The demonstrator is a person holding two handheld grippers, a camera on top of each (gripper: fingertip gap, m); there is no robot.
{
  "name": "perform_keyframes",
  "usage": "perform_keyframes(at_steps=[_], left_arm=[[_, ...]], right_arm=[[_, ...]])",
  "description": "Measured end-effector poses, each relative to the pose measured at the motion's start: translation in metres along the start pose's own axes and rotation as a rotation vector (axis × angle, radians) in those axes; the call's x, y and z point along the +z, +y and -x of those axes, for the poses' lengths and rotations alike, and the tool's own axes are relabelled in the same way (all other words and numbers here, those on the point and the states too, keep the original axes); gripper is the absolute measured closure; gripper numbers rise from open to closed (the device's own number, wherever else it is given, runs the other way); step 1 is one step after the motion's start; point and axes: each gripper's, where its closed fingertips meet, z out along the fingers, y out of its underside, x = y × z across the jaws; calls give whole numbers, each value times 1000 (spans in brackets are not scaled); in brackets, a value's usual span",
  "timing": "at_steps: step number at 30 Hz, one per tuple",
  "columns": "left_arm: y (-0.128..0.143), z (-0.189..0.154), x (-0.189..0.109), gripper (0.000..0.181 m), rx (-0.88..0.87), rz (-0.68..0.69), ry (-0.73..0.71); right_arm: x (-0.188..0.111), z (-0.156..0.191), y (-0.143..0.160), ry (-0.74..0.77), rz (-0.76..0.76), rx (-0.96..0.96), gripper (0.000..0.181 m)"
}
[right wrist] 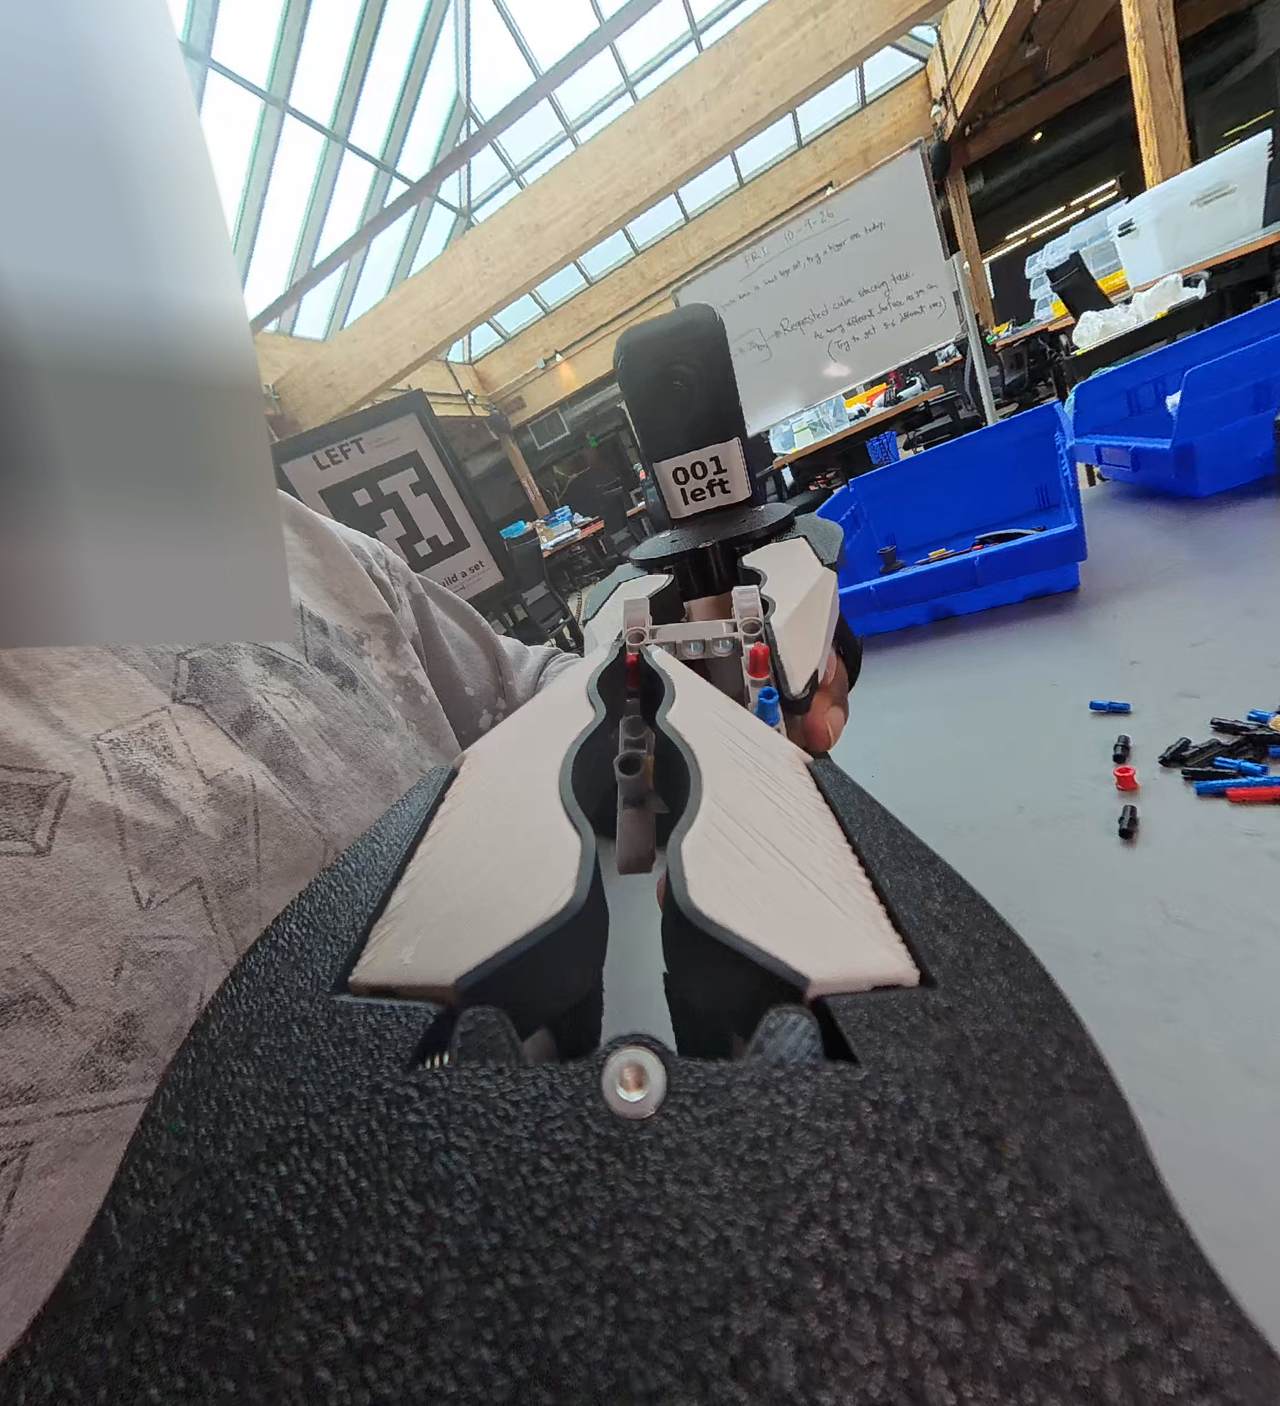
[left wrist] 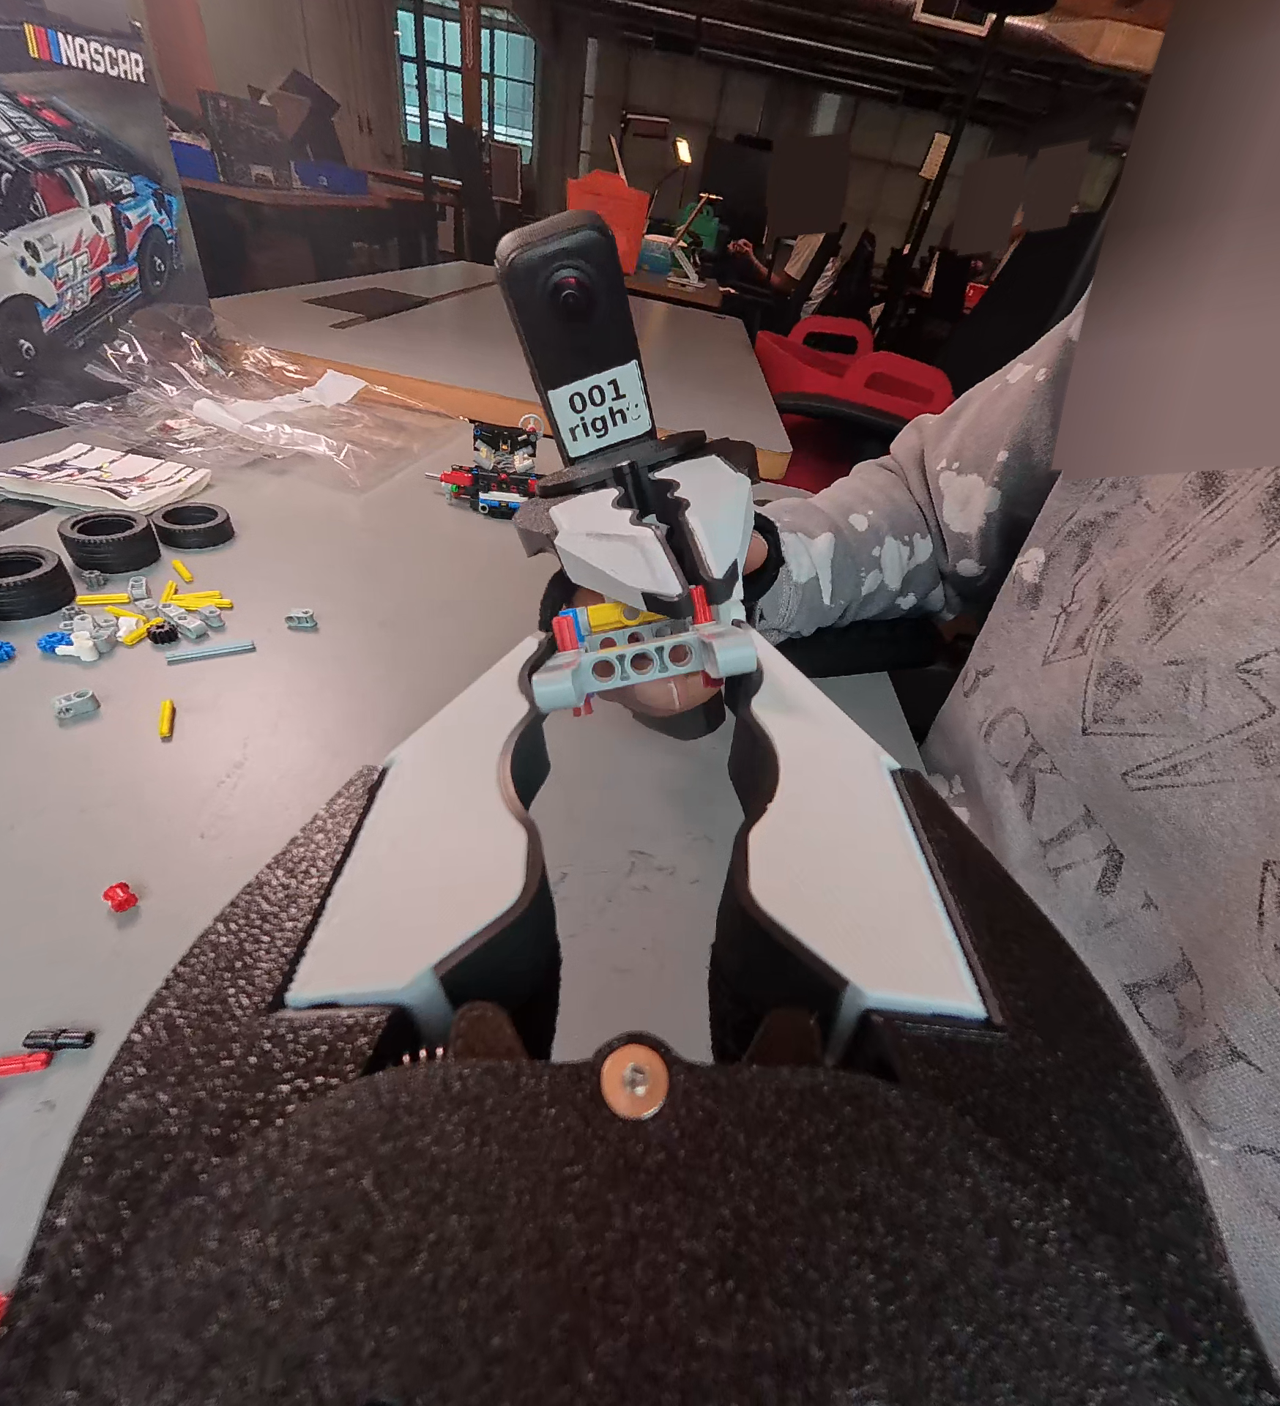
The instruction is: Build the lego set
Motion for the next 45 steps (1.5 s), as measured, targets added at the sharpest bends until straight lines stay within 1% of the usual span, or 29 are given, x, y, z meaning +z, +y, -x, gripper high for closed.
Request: perform_keyframes(at_steps=[11,12,14,15,16,17,18,20,21,24,25,26,28,31,36,45], left_arm=[[-2,5,-3,137,31,13,-54],[-3,6,-3,140,34,10,-59],[-2,7,-4,141,42,12,-66],[1,8,-4,151,54,22,-73],[12,10,-6,176,89,68,-88],[26,12,-7,175,102,111,-91],[30,14,-8,174,69,113,-96],[22,19,-7,174,23,80,-99],[18,20,-6,174,13,72,-86],[18,25,-3,174,-9,70,-91],[21,27,-3,174,-21,73,-96],[23,27,-3,174,-39,75,-95],[23,27,-4,174,-56,75,-102],[21,26,-5,174,-60,69,-103],[24,25,-5,174,-63,88,-111],[31,26,-3,174,-136,113,-94]], right_arm=[[1,-3,-8,-19,-66,71,181],[-1,-3,-13,-23,-94,88,181],[-2,-4,-14,-20,-90,83,181],[-5,-1,-23,-36,-143,75,181],[-19,-3,-49,-46,-261,123,181],[-32,-10,-64,7,-291,72,181],[-37,-12,-64,56,-255,20,181],[-35,-14,-55,105,-220,-7,181],[-31,-17,-46,127,-178,-23,181],[-16,-19,-8,148,62,-148,181],[-14,-19,2,150,118,-179,180],[-12,-17,8,133,139,-177,174],[-11,-15,14,117,161,-160,166],[-10,-14,18,116,197,-191,163],[-8,-15,21,137,221,-231,175],[-8,-17,30,150,278,-237,178]])
